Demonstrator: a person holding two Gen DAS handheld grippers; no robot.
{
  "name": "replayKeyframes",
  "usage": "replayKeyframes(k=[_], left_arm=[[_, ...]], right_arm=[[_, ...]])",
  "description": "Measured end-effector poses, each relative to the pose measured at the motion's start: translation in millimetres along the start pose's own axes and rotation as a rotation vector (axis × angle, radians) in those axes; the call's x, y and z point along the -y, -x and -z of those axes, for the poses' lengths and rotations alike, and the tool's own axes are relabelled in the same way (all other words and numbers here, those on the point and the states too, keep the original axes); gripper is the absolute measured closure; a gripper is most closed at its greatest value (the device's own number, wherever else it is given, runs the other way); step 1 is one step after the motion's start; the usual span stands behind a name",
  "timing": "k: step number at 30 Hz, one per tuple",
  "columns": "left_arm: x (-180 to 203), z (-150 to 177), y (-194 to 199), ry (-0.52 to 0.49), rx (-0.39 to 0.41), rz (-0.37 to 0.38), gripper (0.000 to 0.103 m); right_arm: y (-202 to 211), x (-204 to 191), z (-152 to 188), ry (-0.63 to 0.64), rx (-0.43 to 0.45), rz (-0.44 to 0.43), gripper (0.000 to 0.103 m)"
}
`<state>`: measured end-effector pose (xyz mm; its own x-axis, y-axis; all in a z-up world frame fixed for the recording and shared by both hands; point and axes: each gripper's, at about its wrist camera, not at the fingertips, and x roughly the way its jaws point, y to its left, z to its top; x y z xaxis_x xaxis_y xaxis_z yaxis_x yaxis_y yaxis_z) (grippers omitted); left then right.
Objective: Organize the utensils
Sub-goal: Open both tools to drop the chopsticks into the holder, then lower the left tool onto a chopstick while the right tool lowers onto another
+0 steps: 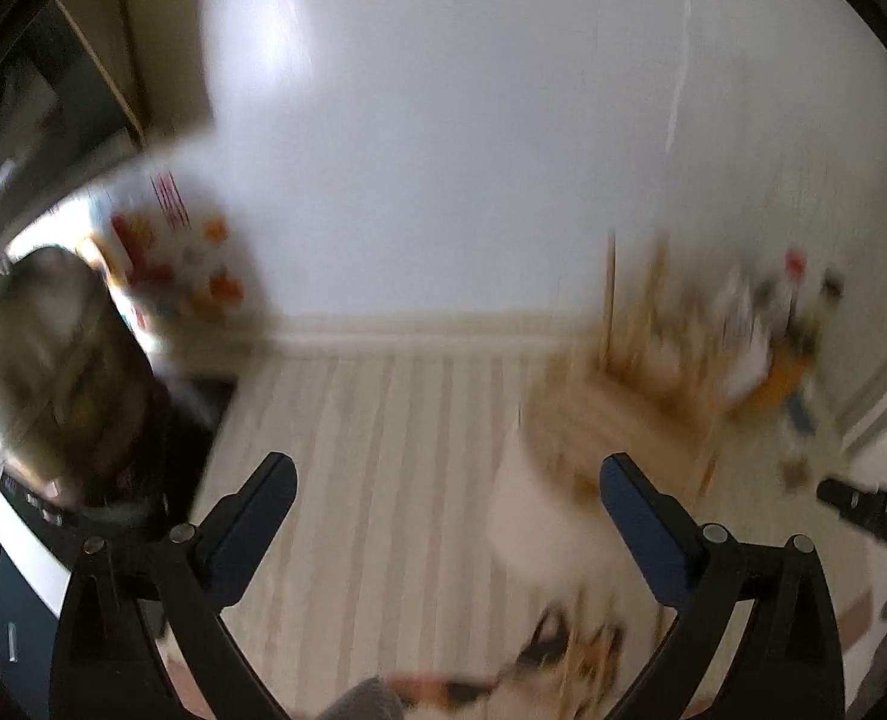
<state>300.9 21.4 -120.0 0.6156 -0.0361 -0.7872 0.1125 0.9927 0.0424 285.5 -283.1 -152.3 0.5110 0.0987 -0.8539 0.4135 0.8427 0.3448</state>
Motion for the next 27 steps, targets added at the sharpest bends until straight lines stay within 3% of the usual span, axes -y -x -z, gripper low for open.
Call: replayKeyframes(k=[4, 11, 14, 15, 17, 21, 22, 27], left_arm=[[17.8, 62.3, -46.9, -0.043, -0.169, -0.027, 0.000], [50.6, 139.5, -110.1, -0.013, -0.439, 0.061, 0.007], [68.9, 157.7, -128.8, -0.028, -0.511, 0.104, 0.035], [73.6, 161.6, -133.5, -0.040, -0.525, 0.106, 0.039], [83.4, 168.1, -141.5, -0.073, -0.538, 0.095, 0.064], [104.1, 177.5, -147.9, -0.150, -0.525, 0.065, 0.093], [107.7, 178.5, -147.3, -0.171, -0.522, 0.060, 0.096], [106.1, 188.0, -141.7, -0.174, -0.519, 0.043, 0.100]], right_arm=[[-39.4, 18.8, 39.7, 0.034, -0.126, 0.060, 0.043], [-104.5, 40.6, 102.9, 0.088, -0.312, 0.140, 0.045], [-119.5, 47.7, 117.2, 0.100, -0.350, 0.159, 0.054], [-124.8, 50.6, 123.1, 0.108, -0.362, 0.172, 0.059], [-133.2, 53.7, 134.0, 0.128, -0.388, 0.191, 0.068], [-142.2, 56.8, 150.5, 0.178, -0.404, 0.233, 0.086], [-141.2, 55.7, 153.2, 0.208, -0.393, 0.256, 0.094], [-136.2, 72.0, 160.7, 0.220, -0.394, 0.293, 0.096]])
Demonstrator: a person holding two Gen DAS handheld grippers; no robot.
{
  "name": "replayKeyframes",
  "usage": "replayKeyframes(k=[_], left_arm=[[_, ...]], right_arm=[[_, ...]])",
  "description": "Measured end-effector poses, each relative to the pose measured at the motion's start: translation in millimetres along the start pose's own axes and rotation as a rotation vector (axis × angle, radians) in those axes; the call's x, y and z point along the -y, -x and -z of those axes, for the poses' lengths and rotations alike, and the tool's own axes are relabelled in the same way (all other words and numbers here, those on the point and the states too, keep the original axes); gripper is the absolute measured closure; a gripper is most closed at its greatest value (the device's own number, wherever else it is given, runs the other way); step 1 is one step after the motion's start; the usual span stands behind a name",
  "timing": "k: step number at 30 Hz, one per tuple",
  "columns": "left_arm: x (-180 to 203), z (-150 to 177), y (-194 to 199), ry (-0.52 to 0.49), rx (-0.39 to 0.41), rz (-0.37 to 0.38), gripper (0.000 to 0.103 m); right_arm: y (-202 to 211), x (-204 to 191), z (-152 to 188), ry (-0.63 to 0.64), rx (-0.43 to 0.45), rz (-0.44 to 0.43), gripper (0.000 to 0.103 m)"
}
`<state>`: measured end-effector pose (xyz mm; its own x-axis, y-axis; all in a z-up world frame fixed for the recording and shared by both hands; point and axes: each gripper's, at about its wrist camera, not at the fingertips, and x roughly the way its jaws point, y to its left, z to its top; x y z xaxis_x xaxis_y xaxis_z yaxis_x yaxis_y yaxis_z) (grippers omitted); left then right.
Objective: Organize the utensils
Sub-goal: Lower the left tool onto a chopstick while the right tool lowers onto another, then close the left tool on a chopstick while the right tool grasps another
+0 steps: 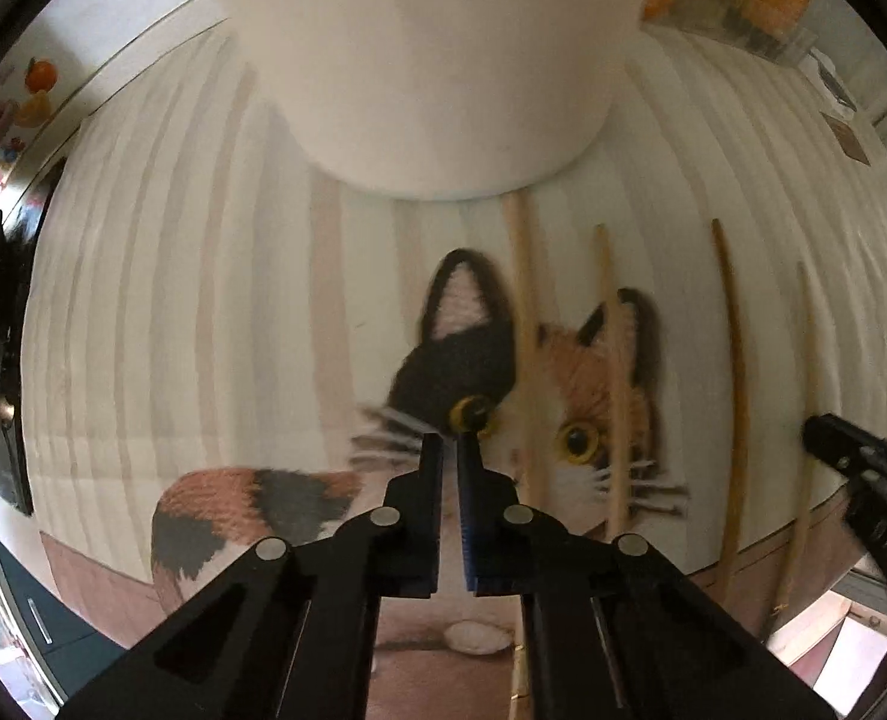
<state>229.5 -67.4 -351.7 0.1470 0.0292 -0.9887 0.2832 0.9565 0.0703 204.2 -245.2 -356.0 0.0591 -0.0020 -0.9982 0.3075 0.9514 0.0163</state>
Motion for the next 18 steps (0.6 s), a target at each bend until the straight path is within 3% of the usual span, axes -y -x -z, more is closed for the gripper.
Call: replayKeyframes(k=[5, 10, 12, 14, 18], left_arm=[[-30.0, 16.9, 1.5, 0.089, -0.038, 0.048, 0.100], [-43.9, 21.8, 11.6, 0.176, -0.029, 0.194, 0.097], [-32.4, 14.7, 14.1, 0.151, -0.037, 0.234, 0.082], [-18.5, 6.6, 17.6, 0.116, -0.018, 0.245, 0.070], [7.9, -12.5, 9.7, 0.038, -0.031, 0.167, 0.072]], right_arm=[[-4.9, 27.0, 9.0, -0.023, -0.009, 0.009, 0.096], [-5.2, 48.7, 8.5, -0.053, -0.013, -0.014, 0.096], [-4.4, 53.8, 5.3, -0.056, -0.016, -0.015, 0.096], [-5.1, 57.7, 4.9, -0.054, -0.018, -0.012, 0.096], [-2.3, 46.3, -9.5, -0.039, -0.019, 0.000, 0.096]])
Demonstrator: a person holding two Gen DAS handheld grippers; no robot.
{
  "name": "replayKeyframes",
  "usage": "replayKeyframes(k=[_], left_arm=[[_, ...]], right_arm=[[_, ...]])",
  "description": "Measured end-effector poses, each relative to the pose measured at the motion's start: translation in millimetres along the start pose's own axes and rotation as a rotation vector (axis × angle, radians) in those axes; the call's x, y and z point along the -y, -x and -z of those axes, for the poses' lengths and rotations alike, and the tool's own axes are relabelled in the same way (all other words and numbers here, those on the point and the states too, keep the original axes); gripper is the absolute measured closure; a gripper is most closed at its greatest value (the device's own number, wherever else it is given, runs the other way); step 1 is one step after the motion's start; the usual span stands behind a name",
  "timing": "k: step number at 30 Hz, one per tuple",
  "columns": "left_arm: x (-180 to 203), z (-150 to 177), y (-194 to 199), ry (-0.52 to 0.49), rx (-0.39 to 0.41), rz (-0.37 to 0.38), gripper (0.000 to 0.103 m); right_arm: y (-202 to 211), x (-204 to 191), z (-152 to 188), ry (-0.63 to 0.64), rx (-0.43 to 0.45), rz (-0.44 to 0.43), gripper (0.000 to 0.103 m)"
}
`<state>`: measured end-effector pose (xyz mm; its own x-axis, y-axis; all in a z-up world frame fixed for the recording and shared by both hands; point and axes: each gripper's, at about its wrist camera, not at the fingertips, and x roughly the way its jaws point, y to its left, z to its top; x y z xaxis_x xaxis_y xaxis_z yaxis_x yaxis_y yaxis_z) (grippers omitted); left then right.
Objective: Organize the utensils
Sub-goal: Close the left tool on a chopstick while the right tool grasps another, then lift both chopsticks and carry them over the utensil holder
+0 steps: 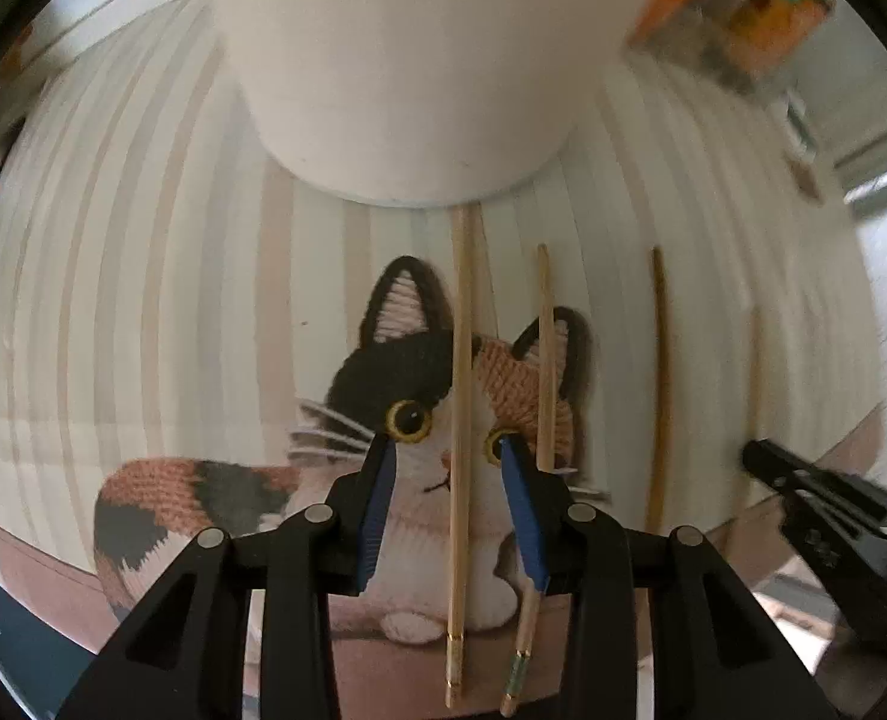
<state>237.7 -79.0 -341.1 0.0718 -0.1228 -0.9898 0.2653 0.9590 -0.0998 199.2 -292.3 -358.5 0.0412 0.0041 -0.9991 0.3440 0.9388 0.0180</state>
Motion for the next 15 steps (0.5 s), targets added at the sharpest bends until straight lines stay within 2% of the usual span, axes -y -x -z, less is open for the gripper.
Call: replayKeyframes(k=[1, 3, 4, 7, 10, 15], left_arm=[[0.2, -4.5, -2.8, -0.010, -0.001, -0.021, 0.076], [2.6, -1.5, -3.0, -0.025, 0.020, -0.066, 0.096], [2.2, 0.9, -2.6, -0.032, 0.020, -0.075, 0.098], [-10.1, 17.4, 1.5, -0.009, 0.006, -0.065, 0.098], [-42.2, 27.5, 7.5, 0.028, -0.002, -0.063, 0.098], [-74.5, 40.7, 14.7, 0.126, -0.025, -0.045, 0.098]], right_arm=[[-0.5, -0.8, 0.1, 0.006, 0.000, 0.005, 0.096], [-2.8, -7.1, 0.6, 0.015, 0.002, 0.014, 0.096], [-3.0, -6.9, 1.0, 0.017, 0.003, 0.016, 0.096], [-2.1, -7.5, 2.0, 0.010, 0.003, 0.015, 0.096], [-2.0, -14.1, 0.0, -0.002, 0.000, -0.009, 0.096], [-4.3, -24.4, -0.2, 0.015, -0.020, -0.050, 0.096]])
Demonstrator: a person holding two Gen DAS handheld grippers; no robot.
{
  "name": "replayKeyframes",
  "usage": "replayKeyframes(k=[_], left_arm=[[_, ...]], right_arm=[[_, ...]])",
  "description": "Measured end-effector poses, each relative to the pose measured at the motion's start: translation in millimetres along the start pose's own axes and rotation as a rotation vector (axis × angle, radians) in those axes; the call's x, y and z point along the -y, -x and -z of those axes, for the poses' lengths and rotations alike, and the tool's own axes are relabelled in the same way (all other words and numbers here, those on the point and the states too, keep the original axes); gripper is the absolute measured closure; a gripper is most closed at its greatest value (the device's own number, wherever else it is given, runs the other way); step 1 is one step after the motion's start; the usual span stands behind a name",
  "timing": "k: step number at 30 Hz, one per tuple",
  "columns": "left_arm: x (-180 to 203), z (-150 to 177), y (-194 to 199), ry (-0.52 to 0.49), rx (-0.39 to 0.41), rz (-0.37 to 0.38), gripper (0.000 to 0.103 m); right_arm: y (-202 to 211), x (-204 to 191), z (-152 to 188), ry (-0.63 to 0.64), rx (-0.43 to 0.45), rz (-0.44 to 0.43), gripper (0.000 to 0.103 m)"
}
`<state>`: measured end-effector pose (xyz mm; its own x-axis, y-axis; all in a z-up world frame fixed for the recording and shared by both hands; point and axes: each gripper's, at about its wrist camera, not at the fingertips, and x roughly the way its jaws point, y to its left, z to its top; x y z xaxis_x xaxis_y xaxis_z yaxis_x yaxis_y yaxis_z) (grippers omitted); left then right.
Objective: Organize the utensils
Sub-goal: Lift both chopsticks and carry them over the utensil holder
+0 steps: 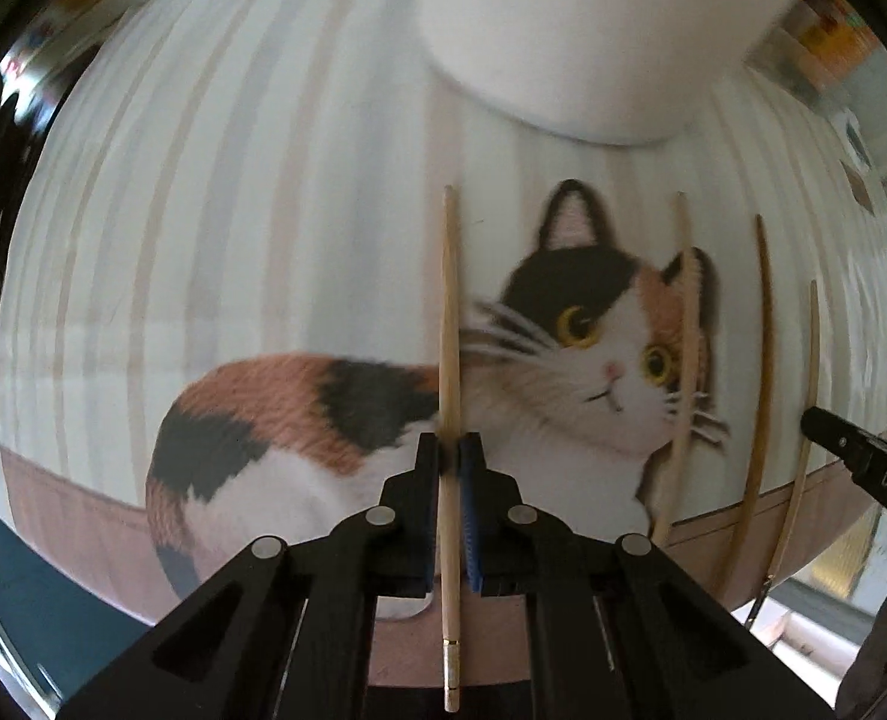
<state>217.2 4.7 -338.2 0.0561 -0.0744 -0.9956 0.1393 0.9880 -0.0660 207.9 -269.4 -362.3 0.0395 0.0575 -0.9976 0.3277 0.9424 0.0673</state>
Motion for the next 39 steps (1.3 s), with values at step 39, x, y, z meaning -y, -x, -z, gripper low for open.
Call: replayKeyframes(k=[39], left_arm=[[1.0, -22.5, 23.9, 0.035, 0.171, -0.062, 0.098]], right_arm=[[10.3, -59.5, -2.6, 0.074, 0.077, 0.034, 0.096]])
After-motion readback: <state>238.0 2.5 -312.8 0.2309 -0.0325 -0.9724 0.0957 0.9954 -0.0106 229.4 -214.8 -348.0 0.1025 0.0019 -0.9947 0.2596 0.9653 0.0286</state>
